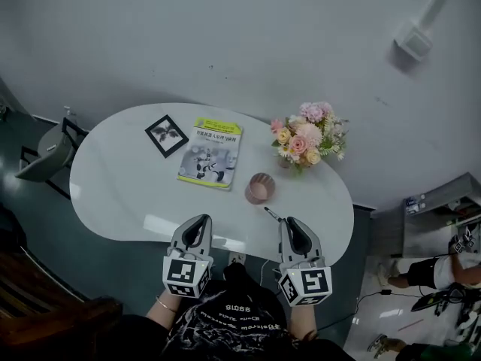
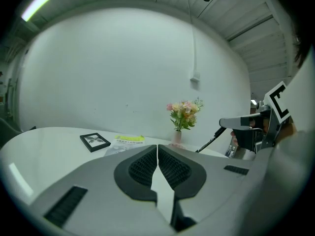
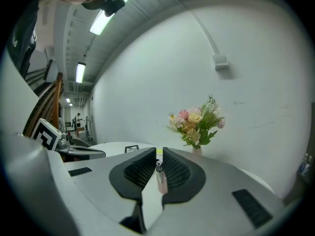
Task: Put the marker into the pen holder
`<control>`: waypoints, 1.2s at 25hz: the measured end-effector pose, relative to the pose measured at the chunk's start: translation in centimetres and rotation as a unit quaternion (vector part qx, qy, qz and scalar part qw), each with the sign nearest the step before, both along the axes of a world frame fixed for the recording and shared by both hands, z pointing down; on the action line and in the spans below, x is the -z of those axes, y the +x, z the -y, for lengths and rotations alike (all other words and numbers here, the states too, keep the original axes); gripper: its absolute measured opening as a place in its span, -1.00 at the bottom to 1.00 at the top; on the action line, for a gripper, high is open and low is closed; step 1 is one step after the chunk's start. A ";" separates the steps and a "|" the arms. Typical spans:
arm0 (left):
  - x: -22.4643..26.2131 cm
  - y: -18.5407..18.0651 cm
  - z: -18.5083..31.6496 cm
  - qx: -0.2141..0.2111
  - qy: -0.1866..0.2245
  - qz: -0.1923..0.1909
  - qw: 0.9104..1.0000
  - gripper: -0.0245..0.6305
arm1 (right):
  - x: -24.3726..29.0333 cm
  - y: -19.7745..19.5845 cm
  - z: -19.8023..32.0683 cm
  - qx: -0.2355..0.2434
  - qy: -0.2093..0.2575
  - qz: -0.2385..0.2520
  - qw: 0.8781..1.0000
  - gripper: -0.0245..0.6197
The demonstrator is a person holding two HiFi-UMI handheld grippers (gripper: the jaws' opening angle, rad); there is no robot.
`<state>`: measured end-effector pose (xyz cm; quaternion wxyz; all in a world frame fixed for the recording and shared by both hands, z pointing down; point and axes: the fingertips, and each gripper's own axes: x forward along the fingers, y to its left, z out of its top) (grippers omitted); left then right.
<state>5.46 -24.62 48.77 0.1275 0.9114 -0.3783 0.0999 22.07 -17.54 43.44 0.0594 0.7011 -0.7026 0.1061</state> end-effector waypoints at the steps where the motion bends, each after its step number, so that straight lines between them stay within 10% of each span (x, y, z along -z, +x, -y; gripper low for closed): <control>1: -0.1 0.2 0.2 0.006 0.000 0.001 1.000 -0.85 | 0.2 0.4 0.5 0.005 0.003 0.001 1.000 -0.72; 30: 0.0 3.0 3.4 0.047 0.005 0.030 0.998 -0.85 | -3.1 3.7 10.7 0.063 -0.025 0.039 0.997 -0.72</control>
